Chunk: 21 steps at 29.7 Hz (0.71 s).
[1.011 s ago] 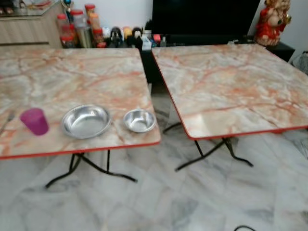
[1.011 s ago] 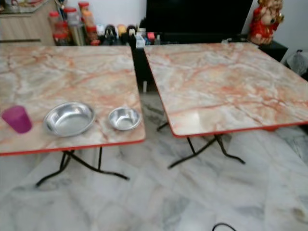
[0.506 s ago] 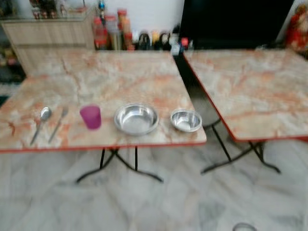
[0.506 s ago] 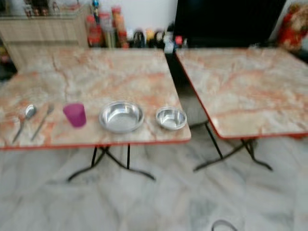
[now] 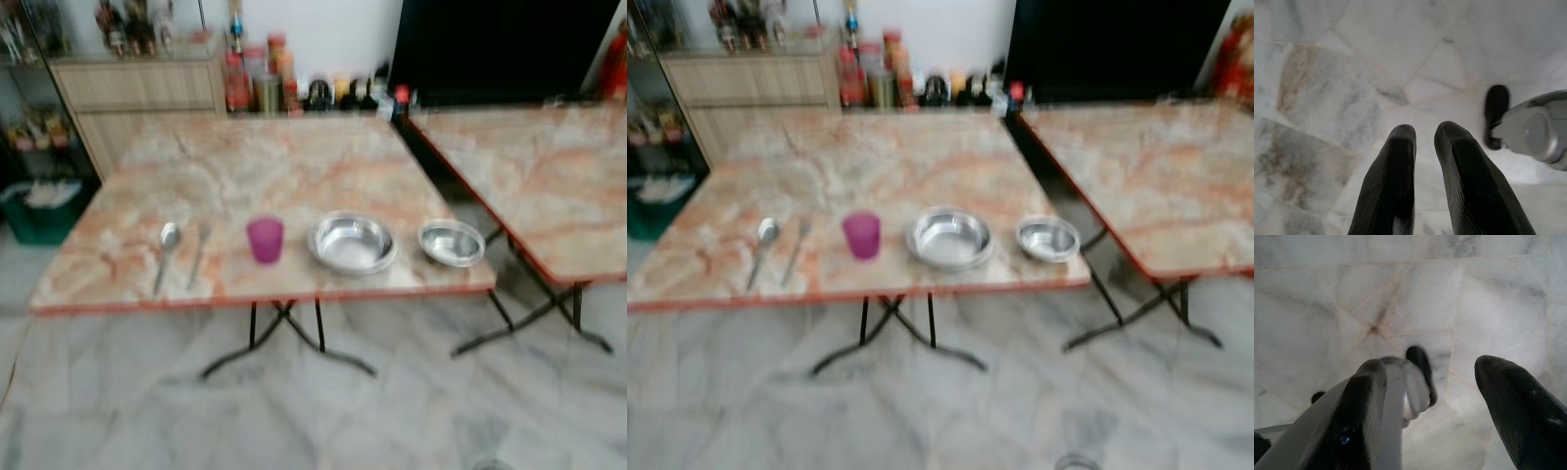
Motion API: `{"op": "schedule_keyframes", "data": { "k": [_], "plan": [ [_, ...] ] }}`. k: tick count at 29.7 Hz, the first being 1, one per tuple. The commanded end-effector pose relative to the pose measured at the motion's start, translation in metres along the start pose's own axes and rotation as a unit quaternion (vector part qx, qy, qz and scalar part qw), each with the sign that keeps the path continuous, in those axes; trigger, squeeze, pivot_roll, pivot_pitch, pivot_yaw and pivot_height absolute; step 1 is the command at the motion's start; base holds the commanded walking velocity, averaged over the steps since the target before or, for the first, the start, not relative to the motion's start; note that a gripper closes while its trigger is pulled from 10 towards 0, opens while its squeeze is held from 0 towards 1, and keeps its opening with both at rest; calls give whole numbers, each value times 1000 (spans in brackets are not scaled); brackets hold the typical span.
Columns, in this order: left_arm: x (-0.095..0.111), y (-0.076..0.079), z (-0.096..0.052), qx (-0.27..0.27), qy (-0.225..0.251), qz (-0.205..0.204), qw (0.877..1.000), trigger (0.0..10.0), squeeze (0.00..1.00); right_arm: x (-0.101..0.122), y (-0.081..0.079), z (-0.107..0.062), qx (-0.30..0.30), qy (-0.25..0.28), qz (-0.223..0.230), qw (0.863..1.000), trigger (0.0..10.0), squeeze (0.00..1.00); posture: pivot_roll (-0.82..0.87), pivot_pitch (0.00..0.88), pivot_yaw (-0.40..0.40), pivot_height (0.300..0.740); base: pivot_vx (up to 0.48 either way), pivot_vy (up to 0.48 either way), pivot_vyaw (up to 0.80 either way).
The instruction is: Setting the table
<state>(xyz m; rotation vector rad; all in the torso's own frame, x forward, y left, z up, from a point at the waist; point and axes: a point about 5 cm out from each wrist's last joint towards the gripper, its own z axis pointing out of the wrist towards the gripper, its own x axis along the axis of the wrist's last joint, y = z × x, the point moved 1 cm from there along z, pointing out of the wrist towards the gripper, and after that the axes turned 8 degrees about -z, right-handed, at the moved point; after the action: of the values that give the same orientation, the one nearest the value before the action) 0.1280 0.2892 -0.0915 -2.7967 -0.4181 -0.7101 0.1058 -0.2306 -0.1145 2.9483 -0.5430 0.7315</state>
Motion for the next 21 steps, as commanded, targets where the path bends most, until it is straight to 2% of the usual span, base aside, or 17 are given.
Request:
{"op": "schedule_keyframes", "data": {
  "k": [1,12,16,20,21],
  "plan": [
    [3,6,1,-7,4,13,1000,10000,0,2,11,-2,-16,6,3,1000,10000,0,-13,56,-6,740,0,0,0],
    [4,7,1,-7,8,0,1000,10000,0,4,11,-1,-16,12,5,1000,10000,0,-9,73,-11,740,0,0,0],
    [4,8,1,-8,7,2,1000,10000,0,6,12,-1,-15,13,-13,1000,10000,0,-10,76,-10,740,0,0,0],
    [5,8,1,-8,8,3,1000,10000,0,6,12,-1,-15,12,-13,1000,10000,0,-8,78,-13,740,0,0,800],
    [5,8,1,-8,8,3,1000,10000,0,6,11,-1,-15,13,0,1000,10000,0,-8,79,-12,740,240,0,0]
  ]
}}
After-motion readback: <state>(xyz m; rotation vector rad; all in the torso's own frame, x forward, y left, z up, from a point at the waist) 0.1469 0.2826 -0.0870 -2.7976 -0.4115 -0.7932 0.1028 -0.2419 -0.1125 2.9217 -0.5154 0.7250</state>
